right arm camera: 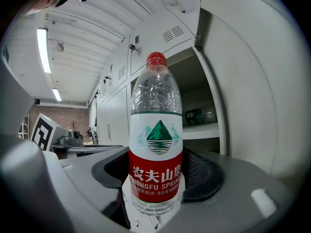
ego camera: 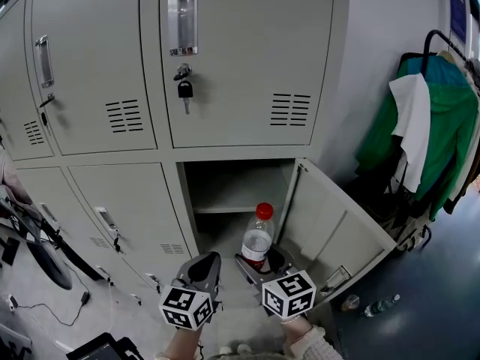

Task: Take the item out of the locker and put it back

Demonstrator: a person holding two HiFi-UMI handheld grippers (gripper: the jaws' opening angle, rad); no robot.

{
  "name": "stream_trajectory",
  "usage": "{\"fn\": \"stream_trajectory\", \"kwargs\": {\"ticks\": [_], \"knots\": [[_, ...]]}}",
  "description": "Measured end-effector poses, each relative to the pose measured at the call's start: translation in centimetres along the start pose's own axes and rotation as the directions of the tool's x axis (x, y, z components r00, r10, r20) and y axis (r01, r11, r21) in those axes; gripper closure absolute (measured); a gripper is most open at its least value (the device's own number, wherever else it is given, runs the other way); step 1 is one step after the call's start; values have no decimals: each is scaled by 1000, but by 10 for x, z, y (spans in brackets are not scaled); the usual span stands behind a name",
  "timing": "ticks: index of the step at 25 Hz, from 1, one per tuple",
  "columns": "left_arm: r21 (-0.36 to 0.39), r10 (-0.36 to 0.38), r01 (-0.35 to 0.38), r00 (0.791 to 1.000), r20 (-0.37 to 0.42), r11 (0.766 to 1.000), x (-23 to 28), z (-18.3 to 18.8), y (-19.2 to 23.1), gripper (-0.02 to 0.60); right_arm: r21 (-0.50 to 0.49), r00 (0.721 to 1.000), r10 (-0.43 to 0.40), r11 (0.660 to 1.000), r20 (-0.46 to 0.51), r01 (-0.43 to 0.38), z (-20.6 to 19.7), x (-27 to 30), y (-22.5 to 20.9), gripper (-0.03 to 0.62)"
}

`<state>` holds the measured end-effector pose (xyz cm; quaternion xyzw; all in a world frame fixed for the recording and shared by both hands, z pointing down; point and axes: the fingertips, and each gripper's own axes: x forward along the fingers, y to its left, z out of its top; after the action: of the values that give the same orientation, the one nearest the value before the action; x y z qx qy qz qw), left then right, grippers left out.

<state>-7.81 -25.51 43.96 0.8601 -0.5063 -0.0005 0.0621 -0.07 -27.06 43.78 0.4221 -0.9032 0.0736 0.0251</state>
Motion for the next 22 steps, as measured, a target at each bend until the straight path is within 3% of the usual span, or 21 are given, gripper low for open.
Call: {"fn": "stream_trajectory", "kwargs": {"ticks": [7,22], "knots": [[5,-13,13,1000,10,1000,2,0,-1,575,43,1000,12,999,21,-13,-1,-1,1,289],[6,-6,6,999,31,1000,5,5,5,575,24,999,30,999,17,-30,6,1,4,289]]}}
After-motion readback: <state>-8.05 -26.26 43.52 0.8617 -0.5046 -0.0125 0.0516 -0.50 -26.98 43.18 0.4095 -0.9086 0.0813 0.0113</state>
